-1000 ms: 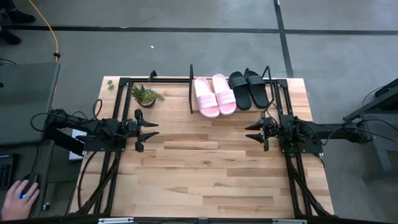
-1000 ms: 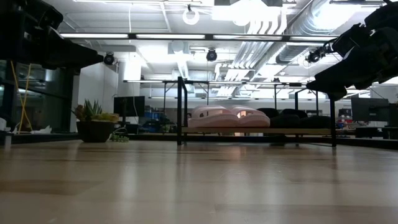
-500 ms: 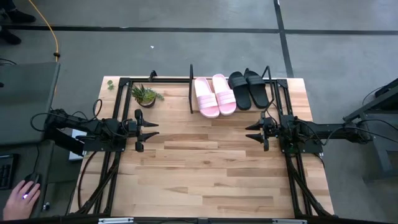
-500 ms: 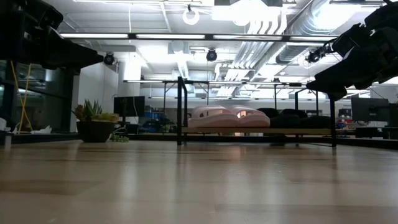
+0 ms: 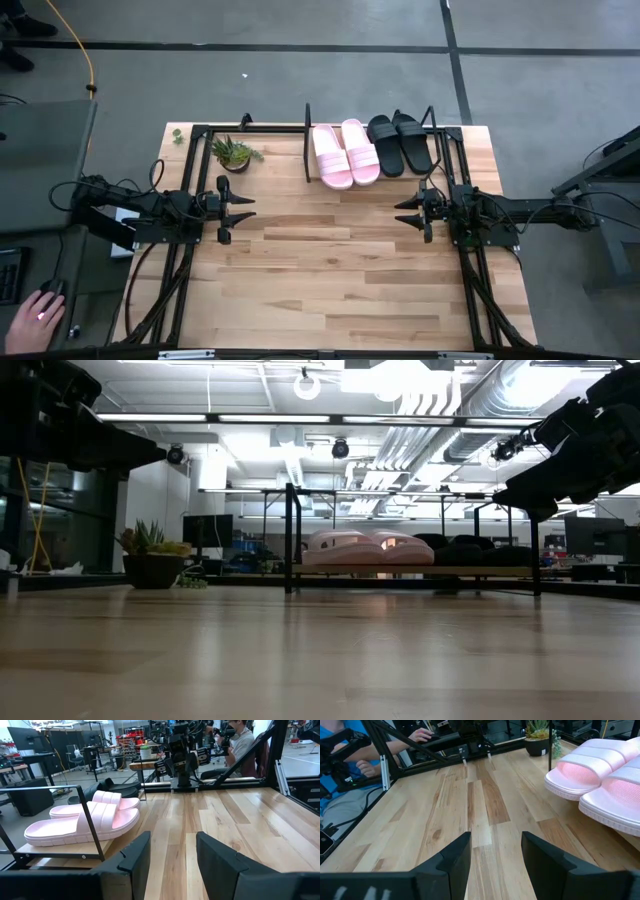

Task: Pick and place slides into the shelf
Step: Return to Home Position

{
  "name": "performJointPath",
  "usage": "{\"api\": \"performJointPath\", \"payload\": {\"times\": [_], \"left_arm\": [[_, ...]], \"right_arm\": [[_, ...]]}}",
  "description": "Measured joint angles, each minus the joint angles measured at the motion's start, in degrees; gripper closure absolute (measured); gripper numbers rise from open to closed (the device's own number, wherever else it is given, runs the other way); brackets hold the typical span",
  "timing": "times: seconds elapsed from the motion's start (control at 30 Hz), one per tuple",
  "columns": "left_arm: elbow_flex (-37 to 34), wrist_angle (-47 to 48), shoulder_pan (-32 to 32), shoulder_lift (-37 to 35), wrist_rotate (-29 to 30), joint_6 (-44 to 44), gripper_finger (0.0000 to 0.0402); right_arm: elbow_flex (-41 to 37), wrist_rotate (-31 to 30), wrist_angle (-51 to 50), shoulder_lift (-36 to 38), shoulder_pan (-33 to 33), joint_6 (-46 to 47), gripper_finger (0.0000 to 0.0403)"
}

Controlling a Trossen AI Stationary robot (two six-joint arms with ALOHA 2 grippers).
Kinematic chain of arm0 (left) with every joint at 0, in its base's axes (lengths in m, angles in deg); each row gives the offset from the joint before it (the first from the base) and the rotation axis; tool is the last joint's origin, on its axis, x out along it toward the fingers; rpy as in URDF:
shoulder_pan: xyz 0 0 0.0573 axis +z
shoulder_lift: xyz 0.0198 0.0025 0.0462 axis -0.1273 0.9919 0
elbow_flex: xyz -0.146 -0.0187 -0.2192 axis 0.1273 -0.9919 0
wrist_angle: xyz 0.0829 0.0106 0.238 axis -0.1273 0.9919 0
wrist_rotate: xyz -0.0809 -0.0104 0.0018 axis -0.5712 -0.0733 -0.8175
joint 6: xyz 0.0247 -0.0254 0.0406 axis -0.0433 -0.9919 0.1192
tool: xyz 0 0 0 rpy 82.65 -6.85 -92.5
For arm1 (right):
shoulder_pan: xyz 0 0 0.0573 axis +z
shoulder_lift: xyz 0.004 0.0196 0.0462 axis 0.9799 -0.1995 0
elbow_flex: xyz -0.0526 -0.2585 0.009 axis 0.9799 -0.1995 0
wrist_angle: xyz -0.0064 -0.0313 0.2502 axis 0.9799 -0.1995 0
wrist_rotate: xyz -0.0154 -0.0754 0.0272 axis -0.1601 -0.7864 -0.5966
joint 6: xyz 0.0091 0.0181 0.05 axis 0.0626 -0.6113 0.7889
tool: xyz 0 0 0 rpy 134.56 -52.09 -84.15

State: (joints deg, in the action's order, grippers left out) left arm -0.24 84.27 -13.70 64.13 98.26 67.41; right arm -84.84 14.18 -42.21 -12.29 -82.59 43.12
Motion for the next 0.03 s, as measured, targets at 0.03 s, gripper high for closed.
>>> {"api": "performJointPath", "payload": {"times": [0.03], "left_arm": [[0.0,0.0,0.0,0.0,0.0,0.0,0.0259]], "right_arm": [[0.0,0.0,0.0,0.0,0.0,0.0,0.0238]]}}
